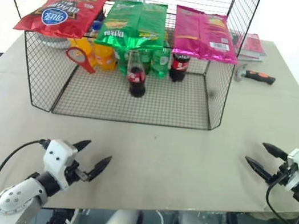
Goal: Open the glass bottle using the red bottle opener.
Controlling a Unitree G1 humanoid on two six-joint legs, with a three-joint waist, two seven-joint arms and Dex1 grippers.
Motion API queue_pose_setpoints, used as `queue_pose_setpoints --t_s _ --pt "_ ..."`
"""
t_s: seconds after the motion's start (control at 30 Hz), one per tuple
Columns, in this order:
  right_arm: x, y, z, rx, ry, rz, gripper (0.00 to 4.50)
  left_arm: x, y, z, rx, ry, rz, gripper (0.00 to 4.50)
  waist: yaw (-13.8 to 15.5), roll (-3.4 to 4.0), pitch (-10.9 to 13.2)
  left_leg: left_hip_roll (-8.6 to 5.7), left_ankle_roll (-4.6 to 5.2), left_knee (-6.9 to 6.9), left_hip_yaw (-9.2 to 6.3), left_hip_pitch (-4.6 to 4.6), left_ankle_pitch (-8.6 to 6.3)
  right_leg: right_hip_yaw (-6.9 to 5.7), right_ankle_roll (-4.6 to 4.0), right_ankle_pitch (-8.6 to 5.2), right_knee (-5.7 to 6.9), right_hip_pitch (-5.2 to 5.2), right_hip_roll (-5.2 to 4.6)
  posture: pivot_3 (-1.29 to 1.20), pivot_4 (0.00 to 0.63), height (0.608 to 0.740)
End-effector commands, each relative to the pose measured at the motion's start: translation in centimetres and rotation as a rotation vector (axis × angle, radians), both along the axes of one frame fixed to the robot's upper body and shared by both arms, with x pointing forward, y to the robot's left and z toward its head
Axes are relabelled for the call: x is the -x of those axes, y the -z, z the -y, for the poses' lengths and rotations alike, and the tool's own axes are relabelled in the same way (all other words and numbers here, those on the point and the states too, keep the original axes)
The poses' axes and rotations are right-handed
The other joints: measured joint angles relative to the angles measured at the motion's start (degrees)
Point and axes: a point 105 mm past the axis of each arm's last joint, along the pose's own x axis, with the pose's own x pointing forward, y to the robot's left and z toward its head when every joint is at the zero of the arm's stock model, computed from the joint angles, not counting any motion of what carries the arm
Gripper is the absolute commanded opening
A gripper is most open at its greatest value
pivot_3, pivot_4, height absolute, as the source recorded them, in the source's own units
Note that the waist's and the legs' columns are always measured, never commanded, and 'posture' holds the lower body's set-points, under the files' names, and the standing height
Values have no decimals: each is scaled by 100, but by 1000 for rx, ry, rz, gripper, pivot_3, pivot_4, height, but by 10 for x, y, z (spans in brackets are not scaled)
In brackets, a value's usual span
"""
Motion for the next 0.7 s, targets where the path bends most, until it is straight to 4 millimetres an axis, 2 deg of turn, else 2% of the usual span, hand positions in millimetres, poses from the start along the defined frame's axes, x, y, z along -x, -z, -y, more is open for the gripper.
queue_pose_setpoints --t_s 0.03,0.13,0.3,0.43,0.57,0.7 --pt "-2 -15 -16 -6 -61 58 4452 -16 -22 -13 20 -84 106 4500 17 0 0 0 0 0 -1 0 0 -2 0 1 0 0 0 0 150 740" --pt "-2 -32 -42 -54 -122 97 4452 -33 -38 -23 42 -156 185 4500 14 3 0 1 -1 1 -6 0 1 -4 19 12 4 -2 2 0 150 740" --pt "12 -66 -104 -143 -297 143 4452 -63 -66 -46 44 -289 309 4500 9 1 -1 0 -3 1 -13 -12 1 -8 21 15 5 -16 2 0 150 740" --pt "20 -95 -137 -188 -382 203 4452 -81 -91 -69 30 -395 400 4500 29 -1 -1 -6 -5 3 -21 -30 1 -15 20 17 4 -28 -1 0 150 740" --pt "22 -117 -154 -230 -423 251 4452 -96 -104 -79 -5 -418 439 4500 44 -2 -1 -14 -8 3 -25 -36 2 -21 20 17 3 -35 2 0 150 740" --pt "24 -129 -162 -254 -446 272 4452 -107 -110 -82 -11 -436 460 4500 72 -2 -1 -22 -26 2 -32 -42 12 -26 20 17 1 -38 1 0 150 740"
